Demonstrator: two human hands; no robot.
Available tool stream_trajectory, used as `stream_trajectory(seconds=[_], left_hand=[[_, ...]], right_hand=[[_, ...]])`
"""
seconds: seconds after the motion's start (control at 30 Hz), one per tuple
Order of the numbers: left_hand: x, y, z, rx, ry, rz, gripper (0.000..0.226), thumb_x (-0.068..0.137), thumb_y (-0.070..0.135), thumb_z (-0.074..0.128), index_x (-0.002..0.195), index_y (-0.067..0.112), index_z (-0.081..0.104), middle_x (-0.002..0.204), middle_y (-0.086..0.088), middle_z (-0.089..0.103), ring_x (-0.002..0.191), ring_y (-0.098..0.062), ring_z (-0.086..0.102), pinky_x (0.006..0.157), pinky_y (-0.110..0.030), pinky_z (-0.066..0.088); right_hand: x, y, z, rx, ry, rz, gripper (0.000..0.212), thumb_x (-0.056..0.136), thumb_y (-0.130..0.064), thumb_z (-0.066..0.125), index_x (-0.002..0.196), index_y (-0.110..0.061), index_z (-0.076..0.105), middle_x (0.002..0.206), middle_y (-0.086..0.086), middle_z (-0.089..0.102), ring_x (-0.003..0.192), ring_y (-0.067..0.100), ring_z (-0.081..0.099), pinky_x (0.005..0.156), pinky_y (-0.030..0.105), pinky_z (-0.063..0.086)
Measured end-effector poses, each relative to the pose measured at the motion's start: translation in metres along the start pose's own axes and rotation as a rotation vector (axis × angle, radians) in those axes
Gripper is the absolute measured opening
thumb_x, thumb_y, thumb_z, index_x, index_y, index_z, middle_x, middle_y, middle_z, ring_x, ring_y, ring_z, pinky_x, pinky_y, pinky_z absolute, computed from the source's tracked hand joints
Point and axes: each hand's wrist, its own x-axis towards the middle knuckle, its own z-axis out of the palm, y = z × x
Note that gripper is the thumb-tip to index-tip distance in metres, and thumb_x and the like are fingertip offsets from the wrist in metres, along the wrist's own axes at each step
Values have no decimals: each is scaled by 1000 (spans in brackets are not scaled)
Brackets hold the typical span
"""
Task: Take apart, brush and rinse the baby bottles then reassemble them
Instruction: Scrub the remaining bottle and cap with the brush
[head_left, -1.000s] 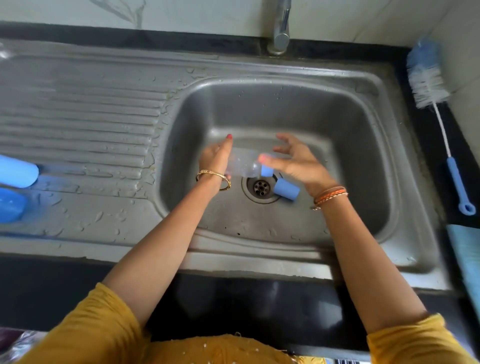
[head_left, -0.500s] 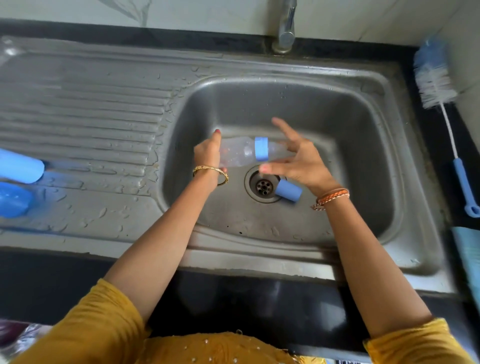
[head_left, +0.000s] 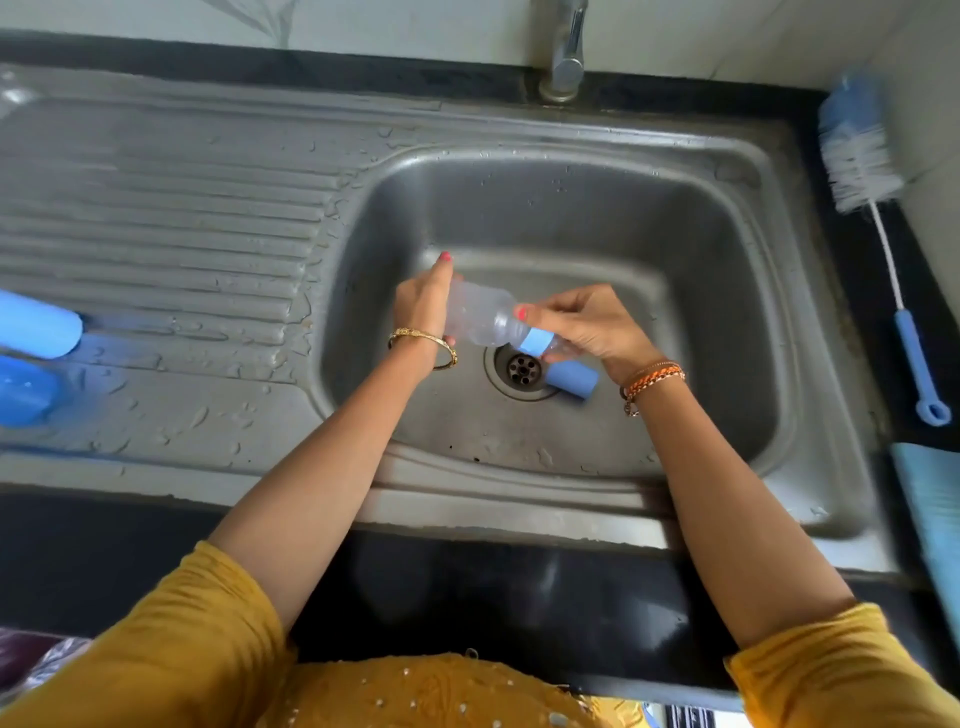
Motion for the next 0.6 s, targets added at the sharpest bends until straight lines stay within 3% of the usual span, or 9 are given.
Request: stream_trajectory(seconds=[0.1, 0.2, 0.27, 0.33, 0.4, 0.47, 0.6], left_hand=[[9, -1, -3, -148, 33, -247, 29, 90, 41, 54, 95, 12, 52, 81, -5, 56, 71, -25, 58, 44, -23, 43], [15, -2, -8, -306, 9, -354, 29, 91, 38, 53, 101, 12, 50, 85, -8, 56, 62, -21, 54, 38, -20, 43], [20, -7, -7, -120, 47, -255, 28, 87, 38, 60, 98, 14, 51, 94, -8, 58, 69, -23, 57, 42, -24, 48], [26, -19, -4, 289, 47, -35, 32, 84, 40, 64, 100, 14, 55, 110, -10, 59, 93, -29, 60, 70, -36, 56], [27, -32, 0, 659, -19, 132, 40, 86, 39, 62, 110, 8, 55, 122, -13, 53, 114, -31, 50, 95, -33, 43], [27, -41, 5, 810, -77, 164, 44, 90, 38, 54, 118, 5, 50, 129, -15, 45, 120, -33, 43, 97, -33, 35], [31, -53, 9, 790, -81, 36, 50, 96, 40, 42, 124, -1, 43, 131, -21, 45, 118, -38, 46, 96, -38, 37]], right_hand=[[3, 6, -4, -123, 91, -229, 35, 58, -13, 87, 87, -16, 67, 84, -1, 66, 71, 3, 60, 73, 19, 51], [5, 9, -6, -268, 209, -254, 42, 56, -24, 89, 91, -20, 65, 90, -5, 63, 81, 7, 58, 78, 18, 47], [8, 10, -10, -382, 291, -208, 47, 60, -35, 86, 99, -19, 64, 91, -5, 60, 80, 10, 54, 75, 20, 44], [11, 13, -14, -492, 326, -166, 51, 64, -41, 82, 104, -17, 62, 89, -4, 57, 81, 11, 52, 73, 21, 40], [14, 14, -18, -602, 318, -120, 54, 65, -45, 80, 107, -16, 62, 90, -2, 57, 84, 13, 53, 72, 23, 40], [17, 15, -22, -667, 286, -82, 59, 65, -50, 78, 110, -15, 62, 97, 3, 62, 89, 16, 57, 73, 25, 42], [17, 17, -26, -745, 223, -31, 61, 67, -54, 75, 112, -15, 62, 108, 6, 63, 103, 23, 58, 77, 28, 41]])
